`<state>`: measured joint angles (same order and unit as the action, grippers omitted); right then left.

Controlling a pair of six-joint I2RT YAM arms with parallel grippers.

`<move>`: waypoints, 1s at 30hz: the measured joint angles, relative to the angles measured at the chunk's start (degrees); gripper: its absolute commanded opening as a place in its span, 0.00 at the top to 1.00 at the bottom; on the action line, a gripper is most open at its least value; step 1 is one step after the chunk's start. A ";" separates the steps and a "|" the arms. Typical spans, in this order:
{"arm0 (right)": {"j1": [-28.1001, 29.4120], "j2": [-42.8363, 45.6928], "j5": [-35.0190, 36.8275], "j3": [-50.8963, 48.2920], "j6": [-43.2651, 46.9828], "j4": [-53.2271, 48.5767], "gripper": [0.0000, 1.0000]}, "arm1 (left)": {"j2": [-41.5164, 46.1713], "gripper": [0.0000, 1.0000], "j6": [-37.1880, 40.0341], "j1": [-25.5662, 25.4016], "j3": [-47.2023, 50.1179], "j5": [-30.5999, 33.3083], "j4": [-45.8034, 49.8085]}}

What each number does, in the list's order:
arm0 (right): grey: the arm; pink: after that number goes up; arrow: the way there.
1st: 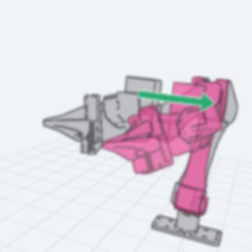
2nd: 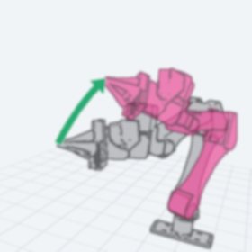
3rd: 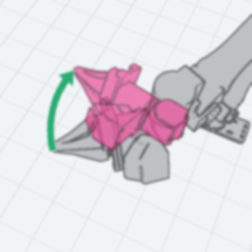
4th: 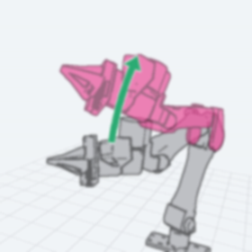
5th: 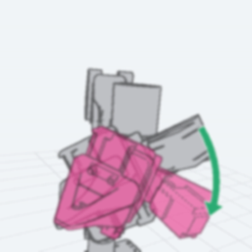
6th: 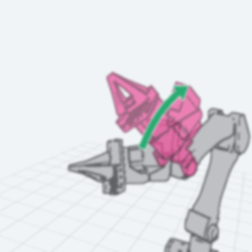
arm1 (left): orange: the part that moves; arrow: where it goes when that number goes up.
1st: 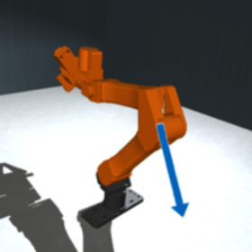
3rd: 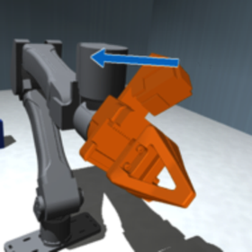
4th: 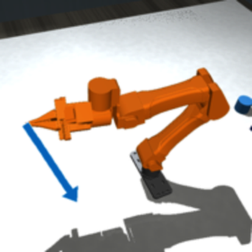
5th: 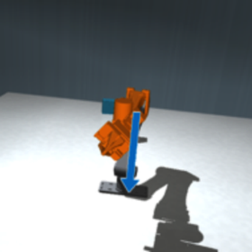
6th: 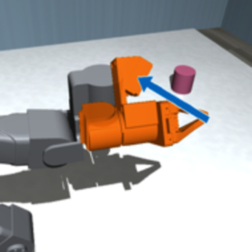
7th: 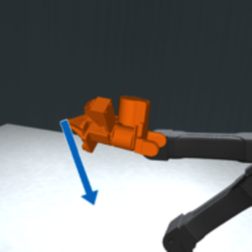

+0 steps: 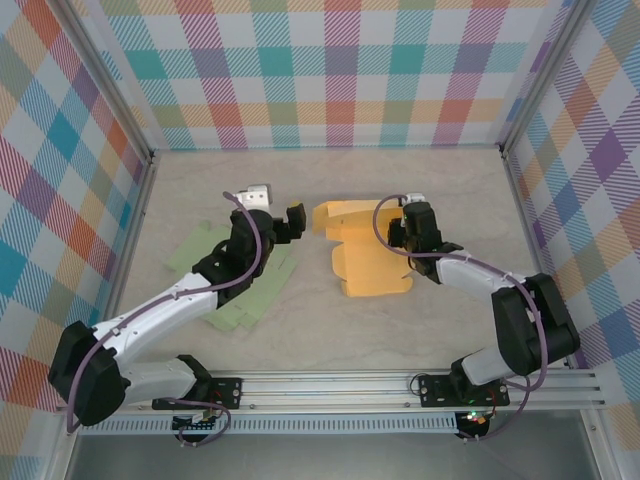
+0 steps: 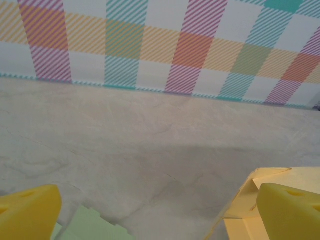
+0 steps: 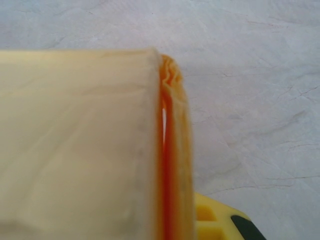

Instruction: Fold the paper box

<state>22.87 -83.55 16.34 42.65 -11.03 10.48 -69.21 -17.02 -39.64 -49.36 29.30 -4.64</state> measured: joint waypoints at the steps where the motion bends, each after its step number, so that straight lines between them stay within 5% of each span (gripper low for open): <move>1: 0.00 0.28 0.00 0.00 0.39 -0.26 1.00 | -0.83 0.00 -0.98 0.09 -0.31 -0.83 0.15; 12: -0.87 1.05 -3.32 0.02 3.13 -1.25 1.00 | -13.11 0.00 -5.33 0.39 -6.25 -11.65 -0.81; 30: -2.23 4.11 -6.51 -4.46 2.51 3.19 1.00 | -22.01 0.00 -5.88 -1.38 -8.72 -13.22 -2.82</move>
<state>20.64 -79.44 9.82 38.20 -8.51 13.67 -91.22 -22.90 -41.01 -58.08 16.08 -7.46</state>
